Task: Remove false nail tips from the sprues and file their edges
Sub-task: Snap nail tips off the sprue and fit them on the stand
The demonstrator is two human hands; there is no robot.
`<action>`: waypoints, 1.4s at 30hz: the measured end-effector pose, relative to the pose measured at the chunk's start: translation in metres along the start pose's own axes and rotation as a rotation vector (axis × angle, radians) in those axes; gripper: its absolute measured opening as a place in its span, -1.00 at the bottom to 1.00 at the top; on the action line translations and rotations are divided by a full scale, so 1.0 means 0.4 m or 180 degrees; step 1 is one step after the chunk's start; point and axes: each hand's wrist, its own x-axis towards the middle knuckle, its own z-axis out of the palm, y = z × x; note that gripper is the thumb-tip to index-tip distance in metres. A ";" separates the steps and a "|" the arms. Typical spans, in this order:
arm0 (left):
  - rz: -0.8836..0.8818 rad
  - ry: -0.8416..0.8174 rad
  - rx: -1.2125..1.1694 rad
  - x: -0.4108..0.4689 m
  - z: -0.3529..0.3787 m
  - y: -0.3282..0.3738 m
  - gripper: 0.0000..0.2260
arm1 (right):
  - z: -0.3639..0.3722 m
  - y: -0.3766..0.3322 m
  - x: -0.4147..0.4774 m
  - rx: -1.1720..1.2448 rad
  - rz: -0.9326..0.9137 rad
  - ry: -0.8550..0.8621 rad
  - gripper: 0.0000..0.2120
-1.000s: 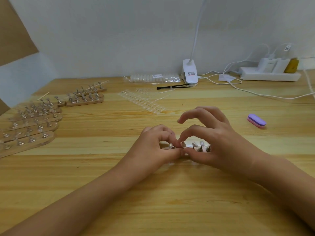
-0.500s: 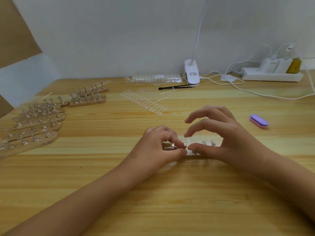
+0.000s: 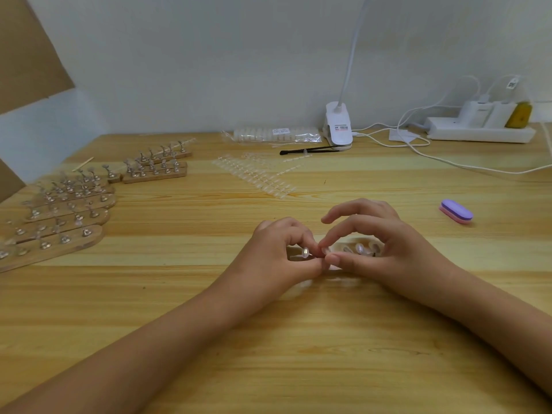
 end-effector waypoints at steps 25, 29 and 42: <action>-0.0037 -0.0023 0.0062 0.001 0.000 -0.003 -0.89 | 0.002 0.009 -0.004 -0.0199 -0.0076 0.0020 -0.74; 0.0010 -0.0045 0.0286 -0.003 0.003 0.002 -0.89 | -0.041 0.011 -0.007 -0.0551 -0.0259 -0.0166 -0.55; 0.0253 0.0099 0.0581 0.015 0.034 0.023 -0.88 | -0.082 0.042 -0.008 -0.0921 -0.0663 -0.0230 -0.80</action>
